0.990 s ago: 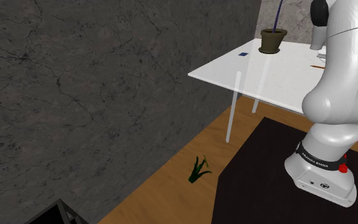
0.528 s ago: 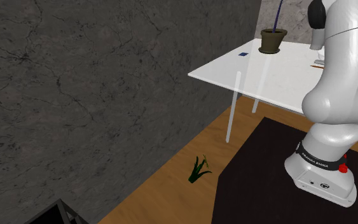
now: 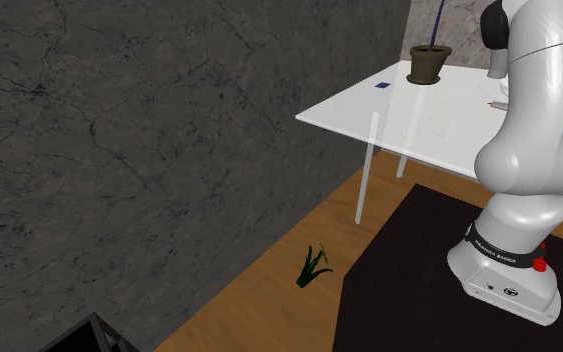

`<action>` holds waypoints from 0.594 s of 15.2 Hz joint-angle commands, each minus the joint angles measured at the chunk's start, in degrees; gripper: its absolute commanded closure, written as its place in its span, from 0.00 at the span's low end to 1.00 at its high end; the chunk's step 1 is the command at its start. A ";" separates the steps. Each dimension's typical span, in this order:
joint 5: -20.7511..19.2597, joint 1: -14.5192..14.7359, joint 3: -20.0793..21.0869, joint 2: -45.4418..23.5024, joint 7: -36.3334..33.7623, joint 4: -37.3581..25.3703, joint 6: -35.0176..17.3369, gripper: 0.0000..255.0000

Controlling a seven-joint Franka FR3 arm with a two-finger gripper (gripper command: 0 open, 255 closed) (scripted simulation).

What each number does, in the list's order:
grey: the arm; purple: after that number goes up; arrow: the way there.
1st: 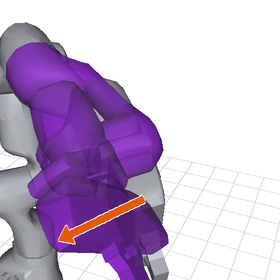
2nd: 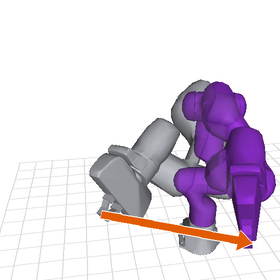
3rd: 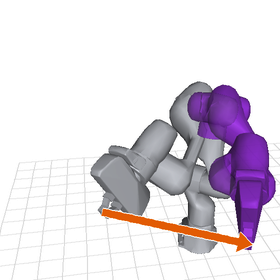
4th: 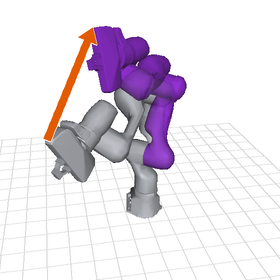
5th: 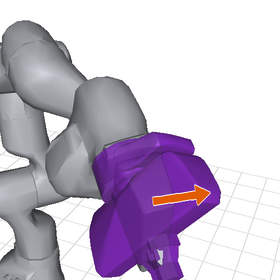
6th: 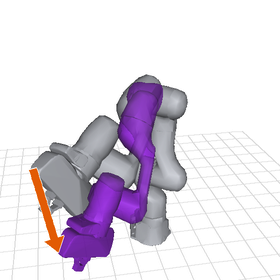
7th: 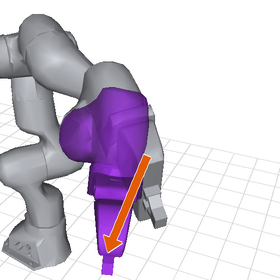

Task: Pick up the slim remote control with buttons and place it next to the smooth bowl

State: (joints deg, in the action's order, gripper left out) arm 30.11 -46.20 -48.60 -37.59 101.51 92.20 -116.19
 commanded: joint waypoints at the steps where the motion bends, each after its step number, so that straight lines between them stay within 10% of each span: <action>1: 0.07 -0.02 0.04 -0.05 0.05 0.09 -0.16 1.00; 5: 0.07 -0.02 0.04 -0.05 0.05 0.09 -0.16 1.00; 6: 0.07 -0.02 0.04 -0.05 0.06 0.09 -0.16 0.00; 9: 0.07 -0.02 0.04 -0.05 0.06 0.09 -0.16 0.00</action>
State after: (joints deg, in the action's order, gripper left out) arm 30.18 -46.22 -48.56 -37.63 101.57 92.29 -116.35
